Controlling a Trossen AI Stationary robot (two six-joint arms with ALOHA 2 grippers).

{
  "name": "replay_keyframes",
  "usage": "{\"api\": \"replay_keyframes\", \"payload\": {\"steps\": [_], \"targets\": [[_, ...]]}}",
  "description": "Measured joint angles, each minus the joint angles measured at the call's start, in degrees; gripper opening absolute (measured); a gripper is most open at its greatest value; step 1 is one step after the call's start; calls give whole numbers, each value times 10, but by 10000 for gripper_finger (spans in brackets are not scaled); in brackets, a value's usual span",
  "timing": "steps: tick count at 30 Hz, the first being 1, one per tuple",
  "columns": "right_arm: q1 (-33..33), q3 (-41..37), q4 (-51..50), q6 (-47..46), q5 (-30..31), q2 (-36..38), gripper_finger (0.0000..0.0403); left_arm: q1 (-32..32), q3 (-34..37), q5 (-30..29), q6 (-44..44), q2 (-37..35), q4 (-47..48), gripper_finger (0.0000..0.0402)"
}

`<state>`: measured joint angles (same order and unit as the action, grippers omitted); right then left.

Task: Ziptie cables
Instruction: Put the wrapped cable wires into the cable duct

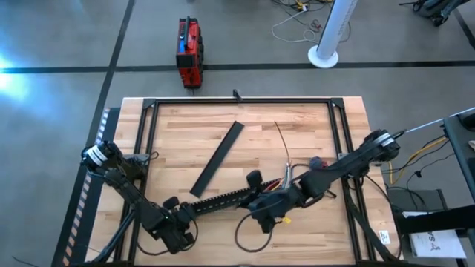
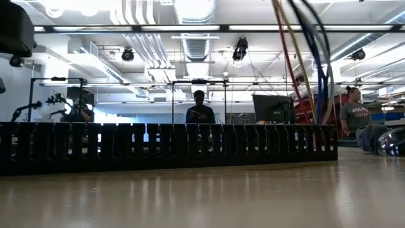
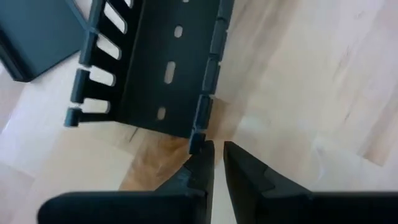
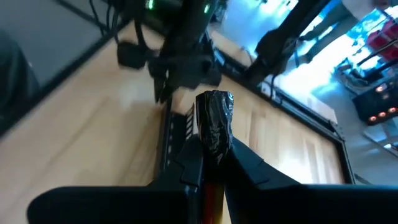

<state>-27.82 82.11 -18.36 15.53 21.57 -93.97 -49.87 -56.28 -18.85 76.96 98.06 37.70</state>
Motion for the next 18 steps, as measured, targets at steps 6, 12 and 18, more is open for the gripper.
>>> {"api": "replay_keyframes", "payload": {"steps": [6,12,18], "targets": [[-1,0,-66,-35,10,72,22,-1,-5,-7,2,2,6,22],[-2,0,-117,-72,60,154,21,-1,-5,-21,2,2,5,22],[-2,0,-138,-108,71,231,21,-1,-5,-32,1,2,-4,22]]}}
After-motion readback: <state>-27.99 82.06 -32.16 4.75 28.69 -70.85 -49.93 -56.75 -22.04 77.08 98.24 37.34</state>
